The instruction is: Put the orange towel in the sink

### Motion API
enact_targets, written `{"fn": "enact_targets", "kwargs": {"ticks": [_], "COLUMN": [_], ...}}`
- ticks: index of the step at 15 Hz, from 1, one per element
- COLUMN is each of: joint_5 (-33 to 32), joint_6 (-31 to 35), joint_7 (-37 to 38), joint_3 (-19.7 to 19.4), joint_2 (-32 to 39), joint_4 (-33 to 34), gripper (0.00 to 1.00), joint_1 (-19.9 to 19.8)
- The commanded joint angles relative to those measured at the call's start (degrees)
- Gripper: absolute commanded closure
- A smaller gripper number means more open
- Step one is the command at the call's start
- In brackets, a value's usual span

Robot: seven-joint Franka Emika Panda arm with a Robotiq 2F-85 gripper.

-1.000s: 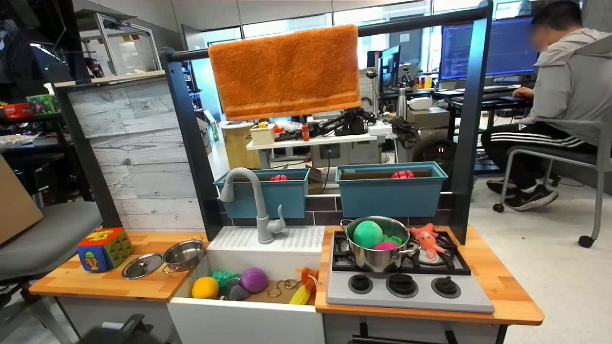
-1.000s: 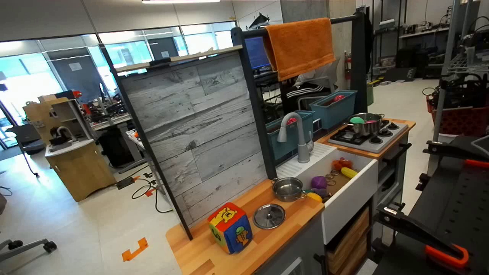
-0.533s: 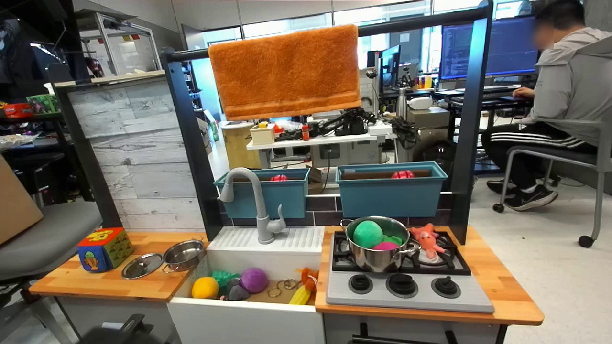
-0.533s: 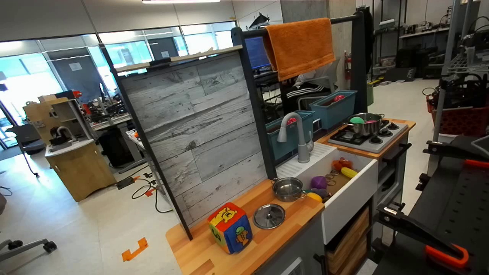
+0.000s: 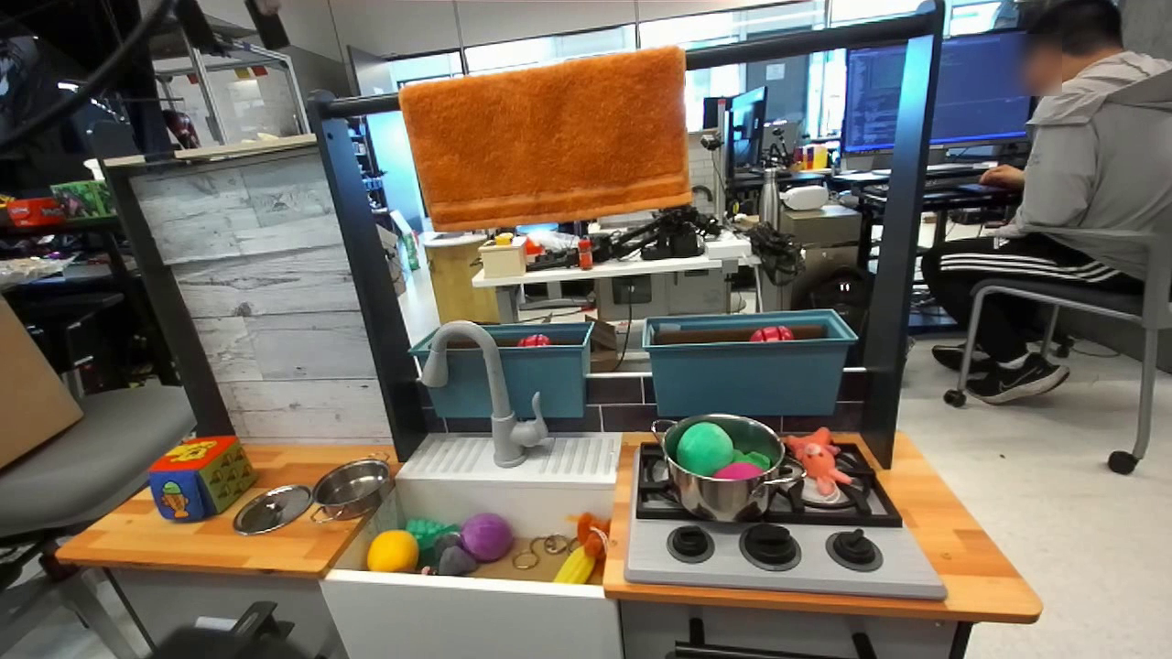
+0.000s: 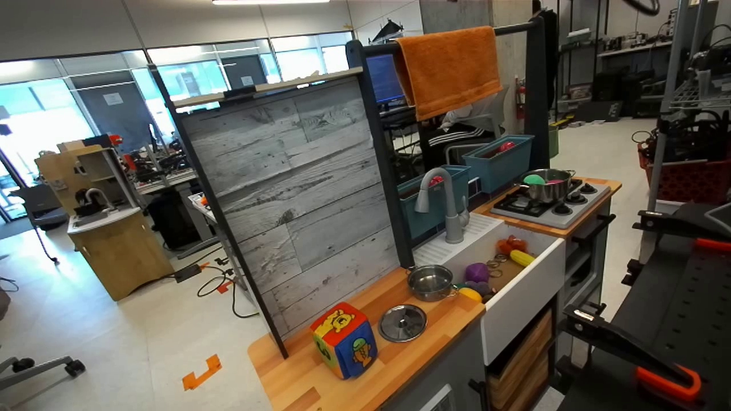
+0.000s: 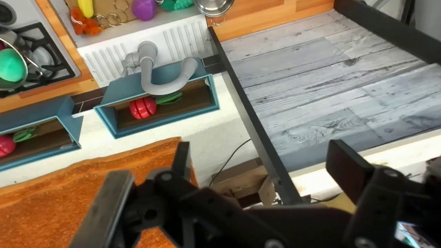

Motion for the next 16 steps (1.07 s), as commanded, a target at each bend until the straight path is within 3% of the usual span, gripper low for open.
{"fn": "enact_targets", "kwargs": {"ticks": [1,8,11,16], "joint_5": [-3.85,-17.35,-21.6,-25.45], "joint_6": [-4.24,-4.56,-7.23,-6.66], "joint_7": [7.88,24.78,27.93,29.99], "joint_3": [-0.86,-8.06,-10.38,-11.04], "joint_2": [13.1,31.32,35.33,34.65], "joint_4": [14.56,35.0,37.48,37.46], "gripper": [0.0,0.0,0.0,0.0], "joint_1": [-1.22,2.23,4.2,5.79]}}
